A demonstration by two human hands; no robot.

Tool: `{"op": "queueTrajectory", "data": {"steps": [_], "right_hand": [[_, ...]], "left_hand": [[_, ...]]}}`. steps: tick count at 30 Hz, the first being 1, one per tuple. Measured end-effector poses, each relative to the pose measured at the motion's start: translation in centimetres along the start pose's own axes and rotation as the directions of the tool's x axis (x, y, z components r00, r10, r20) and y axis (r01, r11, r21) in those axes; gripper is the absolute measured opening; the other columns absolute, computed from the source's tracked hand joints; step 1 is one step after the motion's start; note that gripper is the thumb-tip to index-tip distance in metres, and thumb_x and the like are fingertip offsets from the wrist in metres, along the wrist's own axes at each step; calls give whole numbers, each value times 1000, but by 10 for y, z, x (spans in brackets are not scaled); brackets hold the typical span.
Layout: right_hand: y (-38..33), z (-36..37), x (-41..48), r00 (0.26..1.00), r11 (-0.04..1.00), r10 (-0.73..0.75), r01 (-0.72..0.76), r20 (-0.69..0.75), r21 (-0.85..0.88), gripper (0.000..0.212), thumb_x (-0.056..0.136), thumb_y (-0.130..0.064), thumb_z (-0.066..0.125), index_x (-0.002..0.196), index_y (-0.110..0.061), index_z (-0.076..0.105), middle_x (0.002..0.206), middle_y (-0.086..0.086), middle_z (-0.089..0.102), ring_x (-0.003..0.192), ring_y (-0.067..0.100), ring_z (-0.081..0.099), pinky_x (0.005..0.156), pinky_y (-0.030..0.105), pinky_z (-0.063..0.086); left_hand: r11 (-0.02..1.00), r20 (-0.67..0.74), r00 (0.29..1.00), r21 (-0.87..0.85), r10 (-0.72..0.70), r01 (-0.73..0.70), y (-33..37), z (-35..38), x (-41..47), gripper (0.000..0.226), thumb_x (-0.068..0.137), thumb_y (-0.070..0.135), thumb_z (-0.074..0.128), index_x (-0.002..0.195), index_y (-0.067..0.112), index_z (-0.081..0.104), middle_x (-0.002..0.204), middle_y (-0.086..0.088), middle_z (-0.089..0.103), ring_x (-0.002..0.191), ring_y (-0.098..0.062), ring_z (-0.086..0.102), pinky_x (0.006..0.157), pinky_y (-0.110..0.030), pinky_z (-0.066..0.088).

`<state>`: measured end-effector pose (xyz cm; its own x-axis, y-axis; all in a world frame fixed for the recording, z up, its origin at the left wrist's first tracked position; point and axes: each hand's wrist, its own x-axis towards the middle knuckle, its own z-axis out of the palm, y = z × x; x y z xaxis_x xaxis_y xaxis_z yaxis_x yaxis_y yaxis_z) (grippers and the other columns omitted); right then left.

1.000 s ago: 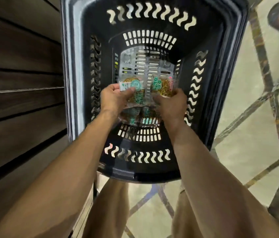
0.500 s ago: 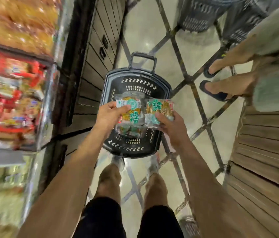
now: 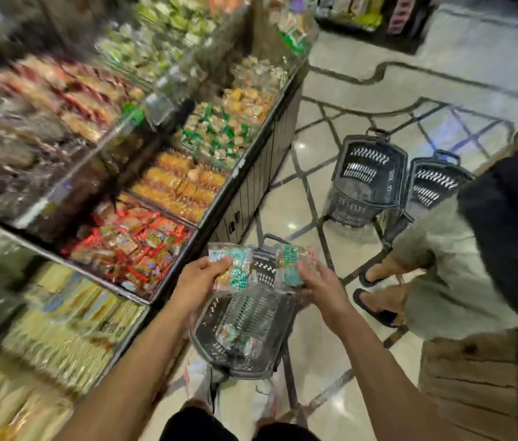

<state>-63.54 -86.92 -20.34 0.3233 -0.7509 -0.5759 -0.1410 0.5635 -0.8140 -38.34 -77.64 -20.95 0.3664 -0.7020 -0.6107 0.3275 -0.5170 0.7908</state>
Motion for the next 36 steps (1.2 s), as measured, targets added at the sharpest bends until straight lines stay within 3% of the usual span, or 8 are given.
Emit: {"op": "queueTrajectory", "data": {"steps": [4,14,17,20,23,27,33,36], "right_hand": [[-38,33,-19,992,999,-33,34,118,-4,50,82,-50,78,124,-23,72,118,4,78,112,25,73,105,49,54],[-34,188,-44,901,969,-45,144,432,-200,109,59,-80,87,150,-31,52,153,-8,53,138,20,52,115,54,43],[-31,251,-92,858,968,-23,147,513,-201,103,81,-59,82,162,-21,31,162,-5,36,150,23,37,113,41,39],[-14,311,-132,815,965,-3,155,580,-212,110,71,-58,86,161,-19,36,161,-2,42,130,17,56,101,41,52],[11,368,-176,773,970,13,146,635,-197,100,67,-56,90,151,-20,48,142,-6,57,101,9,70,93,41,58],[48,435,-229,708,954,63,165,704,-252,100,66,-54,88,153,-21,50,146,-6,54,113,8,62,86,37,59],[98,511,-291,635,914,160,194,756,-356,74,80,-49,84,142,-19,58,134,-5,59,112,15,63,87,41,59],[117,545,-320,617,893,200,203,761,-400,57,84,-45,83,133,-22,67,131,-4,65,112,14,64,89,41,60]], "left_hand": [[992,-116,988,-58,104,-111,25,-31,-56,46,81,54,85,95,12,75,98,11,77,97,-11,66,91,-33,46],[909,-372,917,-319,142,-270,22,-157,-182,38,92,29,78,113,-2,73,107,-16,79,100,-32,75,102,-49,54],[888,-481,868,-334,128,-316,1,-209,-224,53,80,45,87,109,2,77,109,-15,79,110,-38,71,105,-53,50],[854,-566,820,-381,89,-355,-27,-259,-275,70,68,51,93,113,0,74,108,-15,79,115,-42,69,102,-50,48],[838,-611,787,-381,90,-392,-59,-306,-326,84,55,58,93,113,1,75,109,-15,79,113,-41,70,109,-58,47],[815,-691,720,-378,66,-438,-103,-364,-392,93,58,57,96,120,-7,68,109,-18,78,112,-44,70,107,-58,48],[773,-751,660,-421,-4,-474,-145,-420,-474,37,96,29,74,116,-3,71,109,-20,78,97,-35,75,83,-44,61],[750,-777,627,-442,-46,-493,-164,-444,-499,45,94,33,76,121,-2,69,111,-20,77,96,-35,75,79,-41,60]]}}
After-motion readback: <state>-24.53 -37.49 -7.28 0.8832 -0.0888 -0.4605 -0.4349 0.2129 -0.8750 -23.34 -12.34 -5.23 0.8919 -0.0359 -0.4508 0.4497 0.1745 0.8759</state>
